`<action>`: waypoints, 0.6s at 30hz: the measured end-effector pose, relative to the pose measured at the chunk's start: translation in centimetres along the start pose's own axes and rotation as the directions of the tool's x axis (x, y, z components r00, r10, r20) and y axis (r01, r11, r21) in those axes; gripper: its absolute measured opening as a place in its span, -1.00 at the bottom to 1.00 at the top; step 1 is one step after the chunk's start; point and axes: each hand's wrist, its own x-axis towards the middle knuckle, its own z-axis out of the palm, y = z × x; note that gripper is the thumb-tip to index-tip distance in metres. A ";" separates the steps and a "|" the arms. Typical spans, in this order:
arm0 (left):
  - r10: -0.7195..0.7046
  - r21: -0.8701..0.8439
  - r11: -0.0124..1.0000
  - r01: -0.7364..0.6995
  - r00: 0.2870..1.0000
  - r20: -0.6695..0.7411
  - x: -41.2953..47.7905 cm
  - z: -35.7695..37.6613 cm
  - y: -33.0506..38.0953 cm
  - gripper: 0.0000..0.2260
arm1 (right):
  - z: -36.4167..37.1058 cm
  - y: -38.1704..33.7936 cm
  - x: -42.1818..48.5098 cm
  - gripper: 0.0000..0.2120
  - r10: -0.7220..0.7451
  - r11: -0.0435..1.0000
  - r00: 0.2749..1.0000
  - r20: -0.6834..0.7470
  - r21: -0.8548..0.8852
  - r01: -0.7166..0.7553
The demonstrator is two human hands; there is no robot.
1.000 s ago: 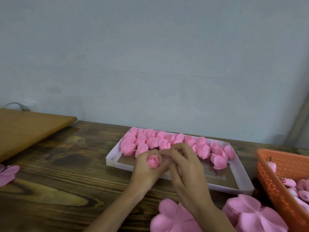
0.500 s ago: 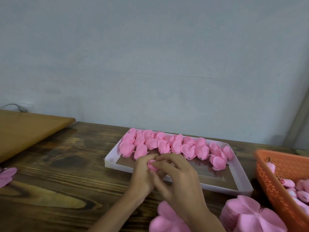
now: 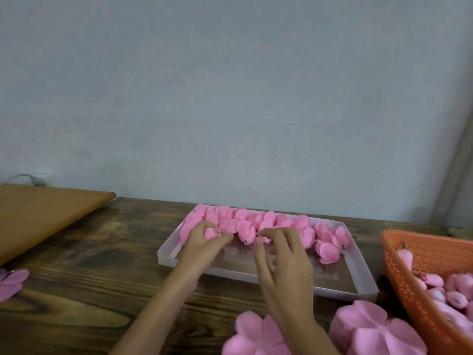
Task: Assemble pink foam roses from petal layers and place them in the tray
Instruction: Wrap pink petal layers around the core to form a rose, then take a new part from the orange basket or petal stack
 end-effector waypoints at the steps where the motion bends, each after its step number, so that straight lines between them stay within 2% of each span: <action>1: -0.055 0.088 0.995 0.052 0.998 0.033 0.7 0.3 0.6 -0.61 | -0.1 0.1 0.1 -0.72 0.019 1.000 1.000 -0.012 -0.008 -0.019; 2: -0.105 0.162 0.982 0.097 0.993 0.046 1.5 0.9 1.2 -0.48 | -0.2 0.3 0.2 -0.74 0.037 0.999 0.999 -0.017 -0.014 -0.037; 3: -0.143 0.214 0.967 0.136 0.989 0.022 2.3 1.6 2.0 -0.43 | -0.2 0.4 0.3 -0.76 0.053 0.998 0.998 -0.017 -0.018 -0.053; 6: -0.196 0.376 0.904 0.202 0.979 -0.055 4.6 4.1 3.2 -0.57 | -0.5 0.7 0.5 -0.86 0.074 0.997 0.997 -0.029 -0.019 -0.075; 10: -0.019 0.622 0.781 0.045 0.999 -0.049 5.7 7.1 2.3 -0.53 | -1.1 0.8 0.9 -0.91 0.096 0.995 0.993 -0.062 -0.025 -0.098; 12: 0.039 0.688 0.726 0.001 0.998 -0.044 5.3 8.5 1.1 -0.45 | -1.2 0.9 1.0 -0.86 0.115 0.992 0.992 -0.051 -0.051 -0.117; 14: 0.088 0.742 0.670 -0.029 0.995 -0.041 5.1 9.4 0.5 -0.48 | -1.4 0.9 1.1 -0.83 0.124 0.990 0.991 -0.047 -0.068 -0.127; 16: 0.166 0.847 0.523 -0.090 0.986 0.003 4.9 9.8 0.2 -0.58 | -1.5 0.8 1.2 -0.80 0.109 0.991 0.993 -0.055 -0.074 -0.113; 18: 0.263 0.942 0.307 -0.135 0.963 0.052 4.6 9.4 0.4 -0.63 | -1.6 0.8 1.3 -0.74 0.098 0.993 0.993 -0.069 -0.060 -0.102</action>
